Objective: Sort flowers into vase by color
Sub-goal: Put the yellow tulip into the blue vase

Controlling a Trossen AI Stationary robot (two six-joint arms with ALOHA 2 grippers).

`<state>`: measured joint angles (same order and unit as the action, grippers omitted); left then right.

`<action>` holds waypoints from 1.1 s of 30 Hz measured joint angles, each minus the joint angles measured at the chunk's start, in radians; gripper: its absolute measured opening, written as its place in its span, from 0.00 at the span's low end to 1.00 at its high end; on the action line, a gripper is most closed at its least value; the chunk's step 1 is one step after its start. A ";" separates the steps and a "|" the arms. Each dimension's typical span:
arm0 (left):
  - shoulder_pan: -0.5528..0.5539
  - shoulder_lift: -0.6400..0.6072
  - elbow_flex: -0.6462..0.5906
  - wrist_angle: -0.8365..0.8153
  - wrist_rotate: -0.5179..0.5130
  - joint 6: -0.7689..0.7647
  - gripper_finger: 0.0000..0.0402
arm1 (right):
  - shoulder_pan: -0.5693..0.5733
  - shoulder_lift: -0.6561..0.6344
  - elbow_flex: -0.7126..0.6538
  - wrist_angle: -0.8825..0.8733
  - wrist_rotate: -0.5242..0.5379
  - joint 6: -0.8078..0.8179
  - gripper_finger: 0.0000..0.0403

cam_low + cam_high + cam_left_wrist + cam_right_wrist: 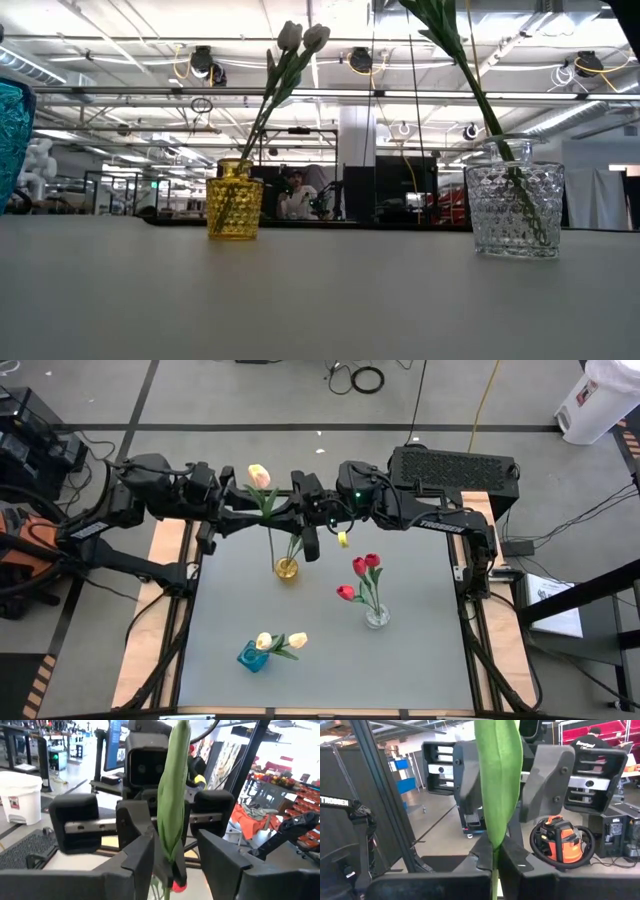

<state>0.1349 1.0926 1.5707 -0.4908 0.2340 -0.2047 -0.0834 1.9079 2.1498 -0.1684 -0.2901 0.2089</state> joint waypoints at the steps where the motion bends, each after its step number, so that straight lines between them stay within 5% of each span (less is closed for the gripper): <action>1: 0.000 0.001 0.000 0.010 0.000 0.000 0.39 | 0.000 0.000 0.000 -0.002 0.000 0.000 0.00; 33: 0.000 0.045 0.001 0.064 0.001 -0.049 0.39 | 0.000 0.000 0.000 -0.022 -0.001 0.000 0.00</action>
<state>0.1349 1.1373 1.5719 -0.4271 0.2355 -0.2538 -0.0830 1.9079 2.1498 -0.1905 -0.2909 0.2085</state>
